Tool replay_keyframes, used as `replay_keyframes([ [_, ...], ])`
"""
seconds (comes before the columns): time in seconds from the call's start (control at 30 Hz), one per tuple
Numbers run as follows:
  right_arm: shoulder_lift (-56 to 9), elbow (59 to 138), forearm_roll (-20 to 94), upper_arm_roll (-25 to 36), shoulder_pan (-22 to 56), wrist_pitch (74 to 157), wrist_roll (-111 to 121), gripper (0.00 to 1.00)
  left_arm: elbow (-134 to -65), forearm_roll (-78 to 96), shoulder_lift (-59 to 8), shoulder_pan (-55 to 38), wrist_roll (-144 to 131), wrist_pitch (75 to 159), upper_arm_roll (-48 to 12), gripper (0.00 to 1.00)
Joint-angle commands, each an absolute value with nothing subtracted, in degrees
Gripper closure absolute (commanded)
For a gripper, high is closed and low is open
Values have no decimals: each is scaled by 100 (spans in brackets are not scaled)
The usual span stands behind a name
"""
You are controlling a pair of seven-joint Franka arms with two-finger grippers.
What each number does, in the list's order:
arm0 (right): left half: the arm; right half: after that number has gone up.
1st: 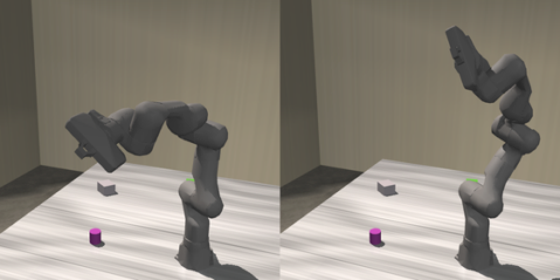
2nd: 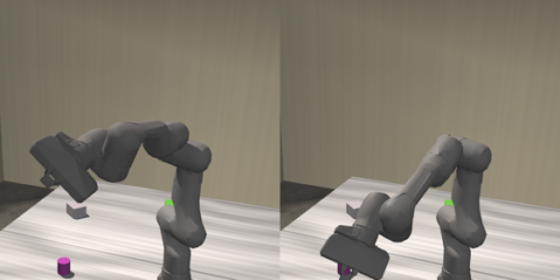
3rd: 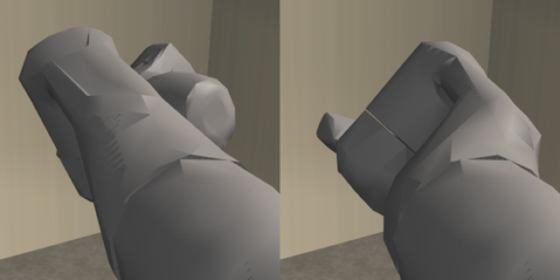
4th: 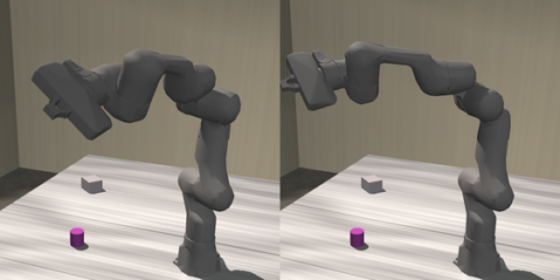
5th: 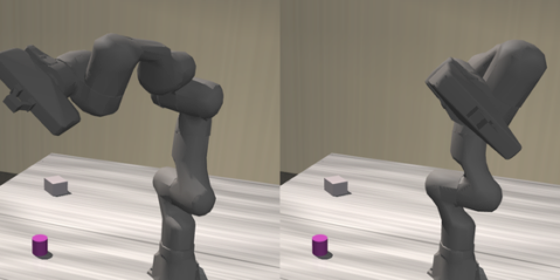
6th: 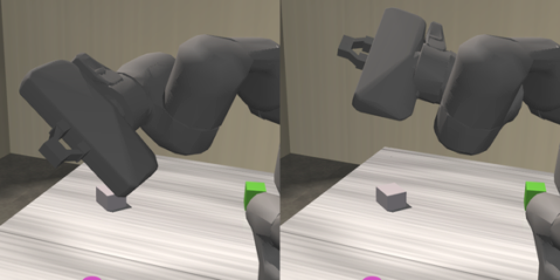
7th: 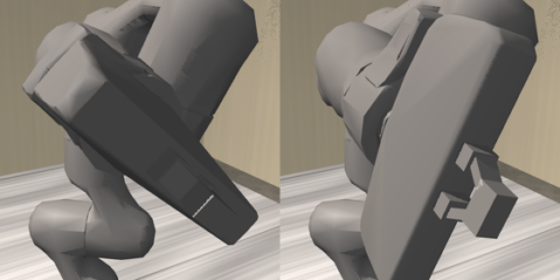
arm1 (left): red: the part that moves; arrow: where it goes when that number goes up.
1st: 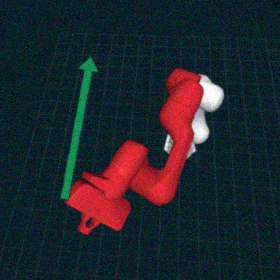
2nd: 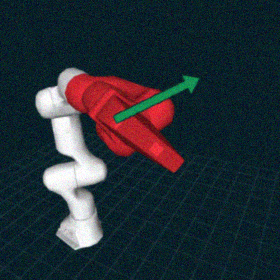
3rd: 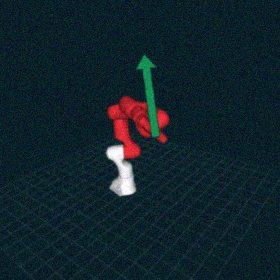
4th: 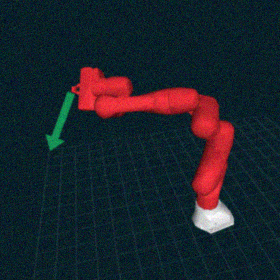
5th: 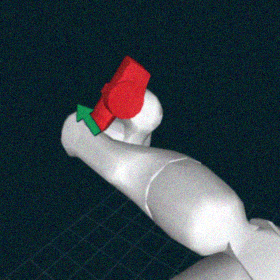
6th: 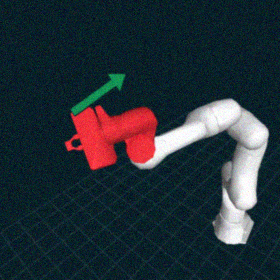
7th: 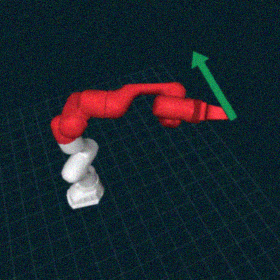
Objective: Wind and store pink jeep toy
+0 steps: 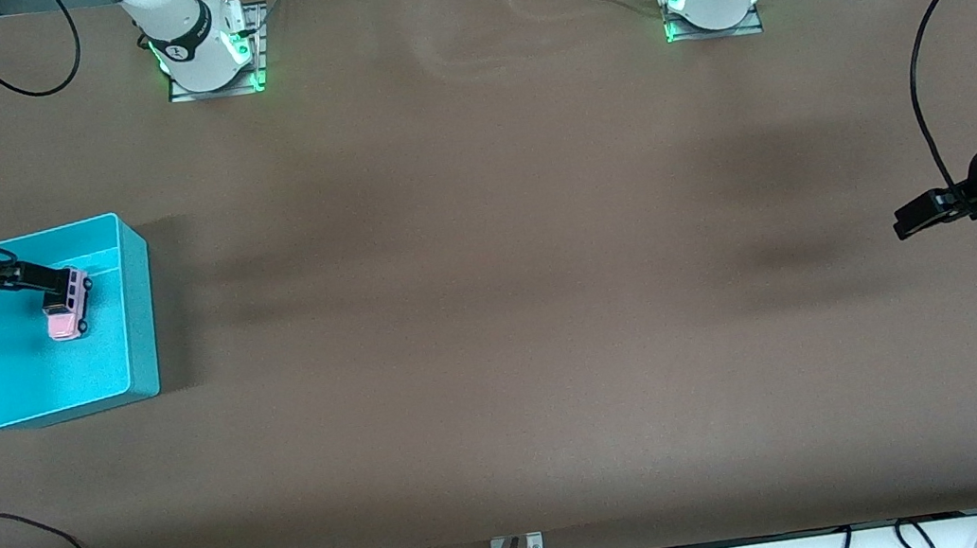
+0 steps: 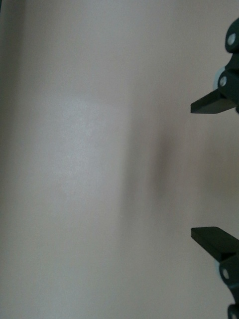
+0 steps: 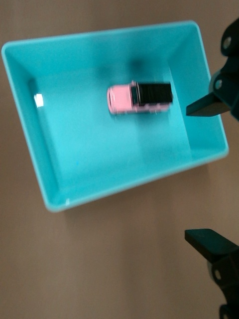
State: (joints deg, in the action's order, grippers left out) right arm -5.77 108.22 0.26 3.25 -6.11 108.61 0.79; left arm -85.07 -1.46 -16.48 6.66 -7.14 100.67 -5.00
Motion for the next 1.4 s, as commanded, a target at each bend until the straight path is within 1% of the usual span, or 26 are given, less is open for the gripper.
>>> replay_keyframes([
  [0.0, -519, 10056, 501, 352, -431, 9977, -333, 0, -8499, -264, -1644, 694, -606, 10055, -527, 0],
  [0.1, -413, 9835, 510, 352, -290, 9678, -422, 0, -8499, -264, -1652, 694, -606, 10055, -527, 0],
  [0.23, -97, 9826, 519, 334, -202, 9501, -431, 0, -8499, -264, -1670, 694, -606, 10063, -527, 0],
  [0.43, 237, 9659, 501, 9, -211, 9080, -764, 0, -8499, -264, -1670, 694, -606, 10063, -527, 0],
  [0.7, 545, 9668, 501, -202, -228, 9158, -941, 0, -8499, -264, -1679, 694, -606, 10063, -527, 0],
  [0.87, 589, 9782, 396, -193, -237, 9149, -380, 0, -8499, -264, -1679, 694, -606, 10072, -527, 0],
  [0.97, 563, 9817, 97, -193, -229, 9079, 228, 0, -8499, -264, -1679, 694, -606, 10072, -527, 0],
  [1.13, 545, 9809, 88, -185, -220, 9027, 229, 0, -8499, -264, -1679, 694, -606, 10072, -527, 0],
  [1.37, 475, 9712, 97, -167, -255, 8754, 123, 0, -8499, -264, -1679, 694, -606, 10072, -527, 0],
])
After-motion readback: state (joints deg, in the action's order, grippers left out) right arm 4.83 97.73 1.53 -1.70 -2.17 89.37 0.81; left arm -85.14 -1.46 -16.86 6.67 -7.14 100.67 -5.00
